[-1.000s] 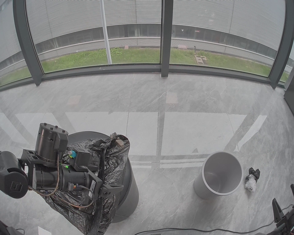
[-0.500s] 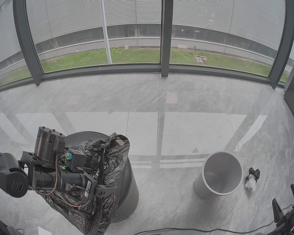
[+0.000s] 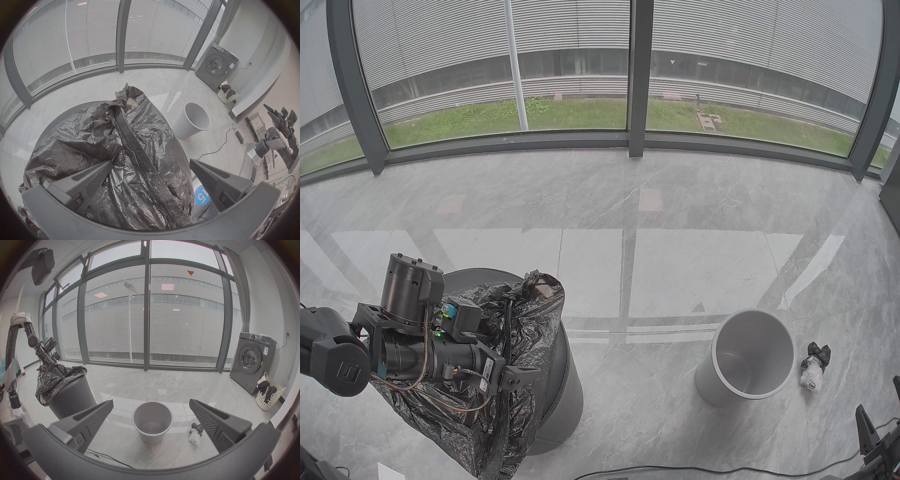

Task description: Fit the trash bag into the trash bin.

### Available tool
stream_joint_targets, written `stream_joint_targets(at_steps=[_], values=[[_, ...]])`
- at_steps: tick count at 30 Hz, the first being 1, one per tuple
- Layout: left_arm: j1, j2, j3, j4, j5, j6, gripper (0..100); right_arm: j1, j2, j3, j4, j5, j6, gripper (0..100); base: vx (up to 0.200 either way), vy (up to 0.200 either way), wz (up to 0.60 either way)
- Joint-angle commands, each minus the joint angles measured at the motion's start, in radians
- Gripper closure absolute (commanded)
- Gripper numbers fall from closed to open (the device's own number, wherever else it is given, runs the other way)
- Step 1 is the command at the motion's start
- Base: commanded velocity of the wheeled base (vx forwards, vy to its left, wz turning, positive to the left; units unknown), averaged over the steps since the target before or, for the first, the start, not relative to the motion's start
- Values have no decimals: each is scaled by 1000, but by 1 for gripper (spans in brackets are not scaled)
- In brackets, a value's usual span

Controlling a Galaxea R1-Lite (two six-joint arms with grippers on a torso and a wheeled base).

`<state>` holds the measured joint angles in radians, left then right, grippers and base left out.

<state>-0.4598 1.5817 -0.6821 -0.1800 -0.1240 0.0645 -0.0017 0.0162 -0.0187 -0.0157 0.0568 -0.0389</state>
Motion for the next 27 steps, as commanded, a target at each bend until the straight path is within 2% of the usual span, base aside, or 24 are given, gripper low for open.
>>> stream_joint_targets(at_steps=[1, 13, 14, 27], values=[[6, 11, 0, -1, 0, 0, 0, 0, -16, 2, -1, 0, 1, 0, 0, 0, 0], [52, 27, 7, -50, -14, -3, 0, 0, -16, 2, -1, 0, 2, 0, 0, 0, 0], [52, 29, 7, -50, -14, -3, 100, 0, -16, 2, -1, -2, 2, 0, 0, 0, 0], [52, 38, 23, -49, -12, -2, 100, 0, -16, 2, -1, -2, 5, 0, 0, 0, 0]])
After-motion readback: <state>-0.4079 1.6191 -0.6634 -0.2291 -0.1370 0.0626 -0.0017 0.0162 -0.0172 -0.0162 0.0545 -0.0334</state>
